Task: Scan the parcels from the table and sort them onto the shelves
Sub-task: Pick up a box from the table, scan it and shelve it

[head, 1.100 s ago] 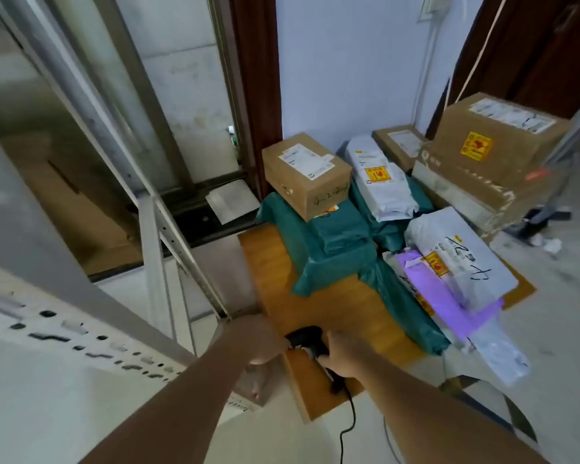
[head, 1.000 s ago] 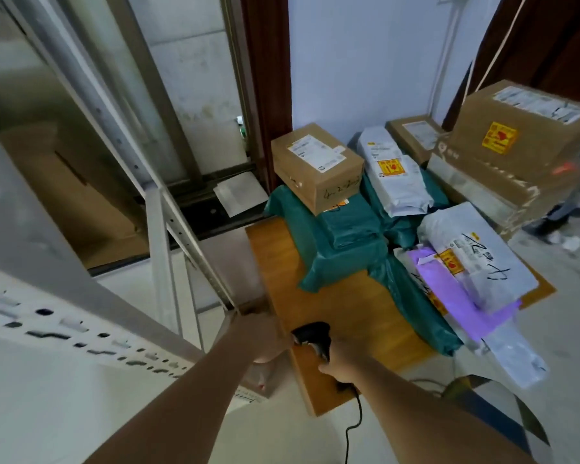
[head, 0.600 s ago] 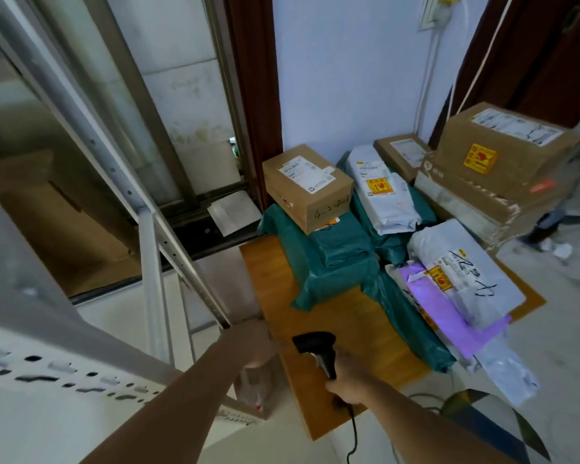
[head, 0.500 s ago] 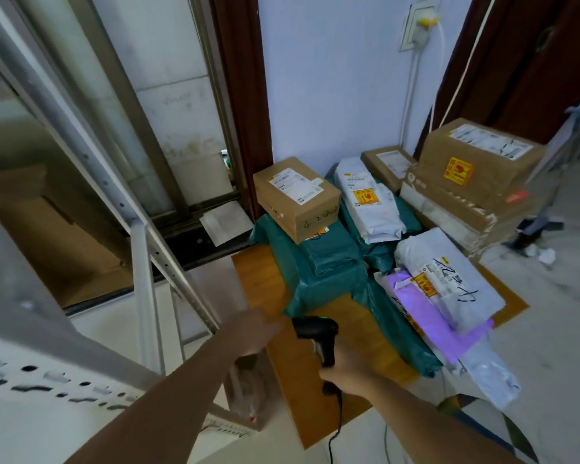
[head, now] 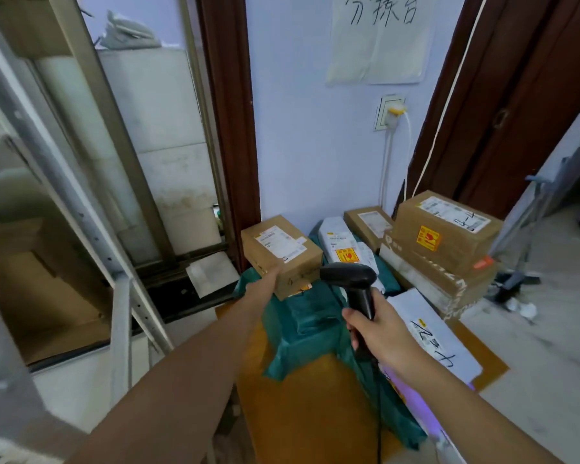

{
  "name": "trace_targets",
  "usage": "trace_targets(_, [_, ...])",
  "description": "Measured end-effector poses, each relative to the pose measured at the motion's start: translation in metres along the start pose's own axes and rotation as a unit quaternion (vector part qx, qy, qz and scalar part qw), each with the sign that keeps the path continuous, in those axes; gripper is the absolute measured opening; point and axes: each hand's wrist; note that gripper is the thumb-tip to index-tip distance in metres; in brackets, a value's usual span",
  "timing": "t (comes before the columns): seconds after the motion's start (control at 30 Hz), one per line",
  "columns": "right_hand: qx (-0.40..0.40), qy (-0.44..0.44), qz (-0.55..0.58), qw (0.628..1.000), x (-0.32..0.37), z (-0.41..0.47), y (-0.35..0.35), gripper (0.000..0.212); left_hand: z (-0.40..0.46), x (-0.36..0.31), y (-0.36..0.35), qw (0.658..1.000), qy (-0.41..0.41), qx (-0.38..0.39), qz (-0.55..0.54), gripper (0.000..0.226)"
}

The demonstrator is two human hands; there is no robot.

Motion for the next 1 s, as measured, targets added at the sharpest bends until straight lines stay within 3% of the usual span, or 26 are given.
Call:
trace_targets(0.1, [-0.007, -0.013, 0.007, 1.0, 0.0, -0.004, 0.003, 0.011, -0.06, -0.028, -0.009, 0.997, 0.044, 0.054, -0.039, 0.115])
trace_targets(0.17, [-0.006, -0.035, 0.005, 0.999, 0.0, -0.006, -0.001, 0.013, -0.065, -0.026, -0.009, 0.995, 0.057, 0.067, -0.052, 0.115])
trace_targets(0.4, [-0.019, -0.05, 0.006, 0.999, 0.018, -0.006, -0.018, 0.023, -0.036, -0.013, 0.002, 0.989, 0.008, 0.1, -0.105, 0.097])
trace_targets(0.5, [-0.033, -0.033, -0.009, 0.999, 0.032, -0.012, -0.025, 0.025, -0.048, -0.009, 0.016, 0.984, -0.018, 0.118, -0.134, 0.106])
trace_targets(0.67, [-0.055, 0.001, 0.035, 0.998, 0.049, -0.039, -0.028, 0.033, -0.096, -0.001, 0.022, 0.958, -0.036, 0.208, -0.195, 0.073])
trace_targets(0.83, [-0.055, -0.027, 0.172, 0.983, 0.063, -0.089, -0.023, 0.02, -0.156, 0.013, 0.019, 0.939, -0.084, 0.239, -0.23, 0.092])
trace_targets(0.93, [-0.041, -0.003, 0.125, 0.991, 0.063, -0.124, -0.019, 0.009, -0.2, 0.027, 0.017, 0.951, -0.111, 0.224, -0.18, 0.118])
trace_targets(1.0, [-0.035, 0.025, 0.079, 0.996, 0.062, -0.149, -0.017, 0.008, -0.228, 0.04, 0.016, 0.954, -0.128, 0.22, -0.157, 0.117])
Point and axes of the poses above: each hand's wrist, its own z-axis towards the middle knuckle, its own y-axis out of the back of the hand, x = y × z, and after that the axes turned 3 degrees about z, right-handed
